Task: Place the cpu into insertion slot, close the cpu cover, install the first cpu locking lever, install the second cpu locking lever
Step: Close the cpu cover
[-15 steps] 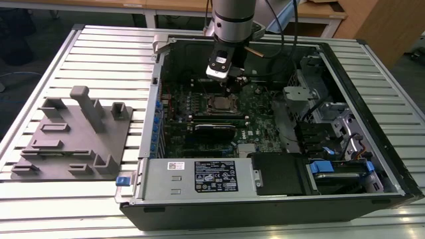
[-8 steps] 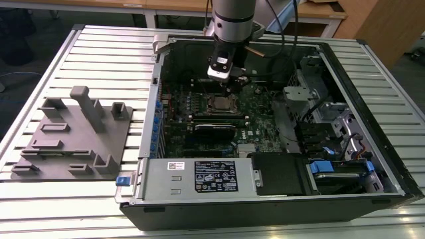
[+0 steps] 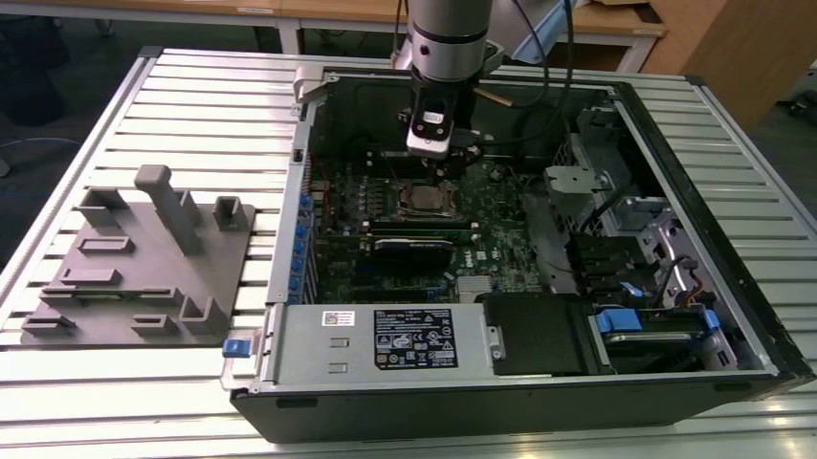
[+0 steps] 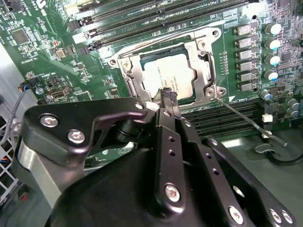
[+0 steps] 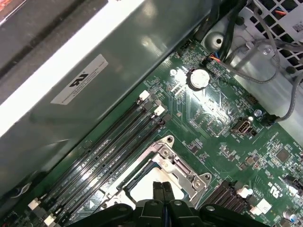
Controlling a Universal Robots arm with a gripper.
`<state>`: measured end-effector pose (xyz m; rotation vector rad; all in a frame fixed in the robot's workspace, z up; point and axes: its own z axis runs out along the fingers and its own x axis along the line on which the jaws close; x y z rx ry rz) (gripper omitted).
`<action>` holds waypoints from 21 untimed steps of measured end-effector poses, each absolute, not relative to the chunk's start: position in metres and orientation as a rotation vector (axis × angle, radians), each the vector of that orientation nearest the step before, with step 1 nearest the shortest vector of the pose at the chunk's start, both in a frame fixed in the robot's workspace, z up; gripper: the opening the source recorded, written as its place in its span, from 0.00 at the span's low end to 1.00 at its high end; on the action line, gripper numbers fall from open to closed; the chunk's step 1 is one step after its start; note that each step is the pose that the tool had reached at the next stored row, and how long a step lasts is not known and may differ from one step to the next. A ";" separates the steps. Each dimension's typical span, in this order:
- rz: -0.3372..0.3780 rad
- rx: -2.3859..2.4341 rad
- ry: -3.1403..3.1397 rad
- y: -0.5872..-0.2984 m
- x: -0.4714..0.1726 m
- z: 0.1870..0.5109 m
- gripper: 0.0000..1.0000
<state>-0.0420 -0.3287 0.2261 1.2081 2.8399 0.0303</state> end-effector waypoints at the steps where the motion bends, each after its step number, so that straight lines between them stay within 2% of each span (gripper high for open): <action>1: 0.030 1.208 2.840 -0.329 -0.042 0.226 0.10; 21: 0.033 1.120 2.876 -0.329 -0.042 0.226 0.10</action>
